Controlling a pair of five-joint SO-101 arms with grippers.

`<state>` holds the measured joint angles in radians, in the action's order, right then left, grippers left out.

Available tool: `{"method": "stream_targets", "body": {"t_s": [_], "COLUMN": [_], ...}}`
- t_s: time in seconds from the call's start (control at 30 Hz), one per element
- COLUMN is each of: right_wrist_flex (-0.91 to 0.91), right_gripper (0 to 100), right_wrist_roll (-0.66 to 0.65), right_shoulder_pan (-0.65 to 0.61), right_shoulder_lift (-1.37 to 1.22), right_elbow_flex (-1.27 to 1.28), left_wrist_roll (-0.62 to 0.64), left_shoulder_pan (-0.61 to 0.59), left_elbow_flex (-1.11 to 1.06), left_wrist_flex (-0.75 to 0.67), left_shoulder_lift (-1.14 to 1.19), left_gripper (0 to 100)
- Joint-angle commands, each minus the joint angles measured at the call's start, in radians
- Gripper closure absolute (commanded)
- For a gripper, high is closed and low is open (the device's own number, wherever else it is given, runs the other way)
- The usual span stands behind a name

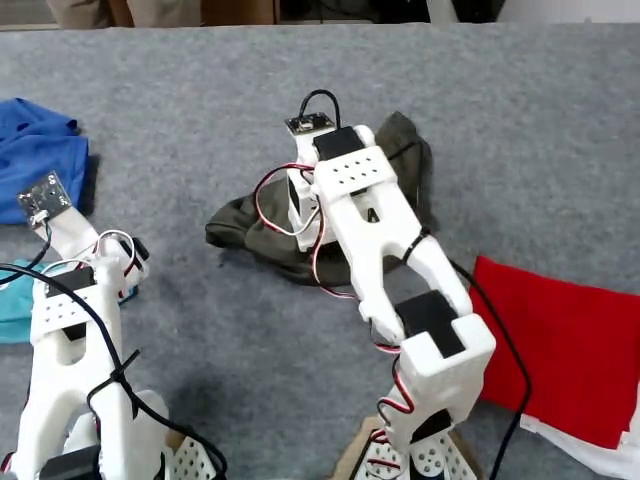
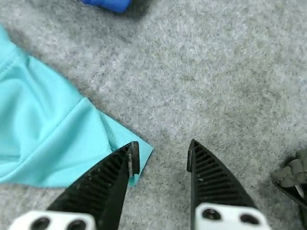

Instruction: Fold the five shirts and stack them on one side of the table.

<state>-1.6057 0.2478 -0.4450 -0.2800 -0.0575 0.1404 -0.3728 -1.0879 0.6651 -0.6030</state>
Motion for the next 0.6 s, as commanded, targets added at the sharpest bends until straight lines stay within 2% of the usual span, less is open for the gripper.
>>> {"method": "stream_targets", "body": {"t_s": [0.0,0.2,0.37,0.5,0.57], "right_wrist_flex": [-0.005,-0.015,-0.002,0.12,0.216], "right_gripper": [99.3,99.4,99.4,99.4,99.4], "right_wrist_roll": [-0.002,-0.002,0.051,0.089,0.094], "right_shoulder_pan": [-0.012,-0.01,-0.01,-0.01,-0.01], "right_shoulder_lift": [0.007,0.033,0.064,0.059,0.041], "right_elbow_flex": [-0.05,-0.205,-0.527,-0.745,-0.794], "left_wrist_roll": [0.011,0.011,0.011,0.011,0.011], "left_shoulder_pan": [0.012,0.012,0.012,0.018,0.063], "left_elbow_flex": [0.005,0.005,0.005,0.003,-0.008], "left_wrist_flex": [-0.015,-0.015,-0.015,-0.008,0.008], "left_shoulder_lift": [0.001,0.001,0.001,-0.001,-0.012], "left_gripper": [82,82,82,82,82]}}
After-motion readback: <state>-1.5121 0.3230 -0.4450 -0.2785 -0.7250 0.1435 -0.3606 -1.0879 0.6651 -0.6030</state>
